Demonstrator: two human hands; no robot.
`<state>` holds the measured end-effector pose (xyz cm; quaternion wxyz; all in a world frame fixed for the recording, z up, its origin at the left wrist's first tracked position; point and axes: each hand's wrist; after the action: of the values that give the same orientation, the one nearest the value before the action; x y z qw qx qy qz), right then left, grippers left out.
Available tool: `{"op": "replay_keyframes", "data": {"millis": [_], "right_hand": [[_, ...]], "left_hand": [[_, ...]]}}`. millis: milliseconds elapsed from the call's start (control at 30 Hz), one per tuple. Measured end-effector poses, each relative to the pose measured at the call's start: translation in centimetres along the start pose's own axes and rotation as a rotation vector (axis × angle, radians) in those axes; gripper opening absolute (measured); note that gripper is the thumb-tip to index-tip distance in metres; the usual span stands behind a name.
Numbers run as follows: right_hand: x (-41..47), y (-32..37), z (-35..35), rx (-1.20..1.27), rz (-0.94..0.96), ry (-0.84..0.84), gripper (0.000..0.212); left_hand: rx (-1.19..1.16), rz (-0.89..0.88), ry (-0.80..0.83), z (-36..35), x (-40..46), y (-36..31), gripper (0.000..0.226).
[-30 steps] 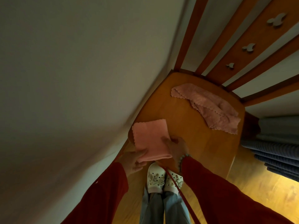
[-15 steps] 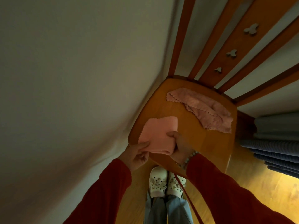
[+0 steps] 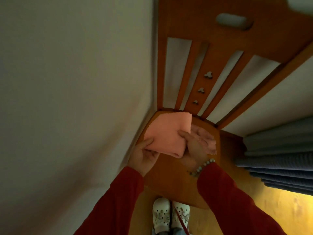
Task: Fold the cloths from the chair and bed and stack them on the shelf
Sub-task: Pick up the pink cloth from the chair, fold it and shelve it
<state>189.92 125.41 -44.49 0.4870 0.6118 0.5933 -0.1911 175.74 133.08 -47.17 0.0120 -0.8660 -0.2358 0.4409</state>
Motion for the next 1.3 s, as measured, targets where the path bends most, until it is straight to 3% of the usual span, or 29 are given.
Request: {"op": "replay_keyframes", "data": {"millis": [67, 133, 200, 267, 400, 533, 700, 867, 933, 1000, 1033, 1067, 1100, 1167, 1200, 1233, 1267, 1300], "right_hand": [[-1.8, 2.4, -0.2, 0.022, 0.050, 0.001, 0.013], [-3.4, 4.5, -0.5, 0.034, 0.099, 0.026, 0.026], [-5.2, 6.5, -0.7, 0.059, 0.143, 0.063, 0.045], [-7.9, 8.7, -1.2, 0.073, 0.180, 0.111, 0.051], [-13.9, 12.7, -1.9, 0.044, 0.291, 0.163, 0.046], [-21.2, 16.5, -1.9, 0.043, 0.481, 0.144, 0.042], [-29.7, 19.3, -0.7, 0.038, 0.701, 0.122, 0.037], [-36.9, 21.1, 1.9, 0.078, 0.842, 0.056, 0.047], [-40.1, 21.3, 3.4, 0.104, 0.892, 0.037, 0.046], [-43.2, 21.4, 5.0, 0.134, 0.945, 0.036, 0.047], [-44.8, 21.3, 5.8, 0.145, 0.971, 0.035, 0.047], [-46.6, 21.1, 7.0, 0.153, 1.000, 0.032, 0.048], [-48.1, 21.0, 7.8, 0.159, 1.017, 0.029, 0.049], [-51.6, 20.3, 9.9, 0.182, 1.065, 0.003, 0.049], [-53.3, 19.9, 11.0, 0.197, 1.090, -0.009, 0.047], [-55.1, 19.3, 12.2, 0.211, 1.118, -0.018, 0.046], [-57.0, 18.6, 13.4, 0.226, 1.146, -0.031, 0.045], [-59.0, 17.7, 14.8, 0.240, 1.170, -0.057, 0.044]], "left_hand": [[0.040, -0.003, 0.080, -2.7, -0.7, -1.0, 0.030], [0.114, 0.016, 0.172, -5.5, -1.5, -1.6, 0.035], [0.190, 0.046, 0.275, -8.4, -2.4, -2.0, 0.068], [0.249, 0.093, 0.387, -11.8, -4.1, -2.0, 0.087], [0.288, 0.163, 0.441, -18.6, -7.9, -1.9, 0.072], [0.489, 0.186, 0.494, -25.6, -13.0, -1.5, 0.048], [0.700, 0.137, 0.654, -32.2, -19.1, 0.7, 0.039], [0.853, 0.105, 0.766, -36.6, -23.5, 4.7, 0.035], [0.942, 0.032, 0.846, -37.9, -25.5, 6.6, 0.049], [1.075, -0.044, 1.027, -39.4, -28.5, 9.5, 0.095], [1.254, -0.163, 1.120, -40.4, -32.9, 11.7, 0.102], [1.511, -0.294, 1.212, -41.7, -35.3, 14.5, 0.091], [1.613, -0.270, 1.291, -42.5, -34.4, 16.2, 0.073], [1.588, -0.217, 1.230, -43.5, -32.1, 19.7, 0.038], [1.516, -0.145, 1.143, -44.1, -30.3, 22.0, 0.035], [1.540, -0.161, 1.173, -44.9, -29.1, 23.5, 0.038], [1.415, -0.121, 1.172, -43.9, -33.2, 23.6, 0.041], [1.281, 0.085, 1.152, -43.8, -33.2, 25.9, 0.040]]}}
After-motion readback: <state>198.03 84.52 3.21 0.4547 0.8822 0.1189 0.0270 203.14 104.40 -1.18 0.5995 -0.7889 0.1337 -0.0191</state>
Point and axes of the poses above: each hand's wrist, its own x-axis towards the middle knuckle, its own z-axis out of the back of the hand, y = z × x, and after that the axes turned 1 degree about z, right-handed
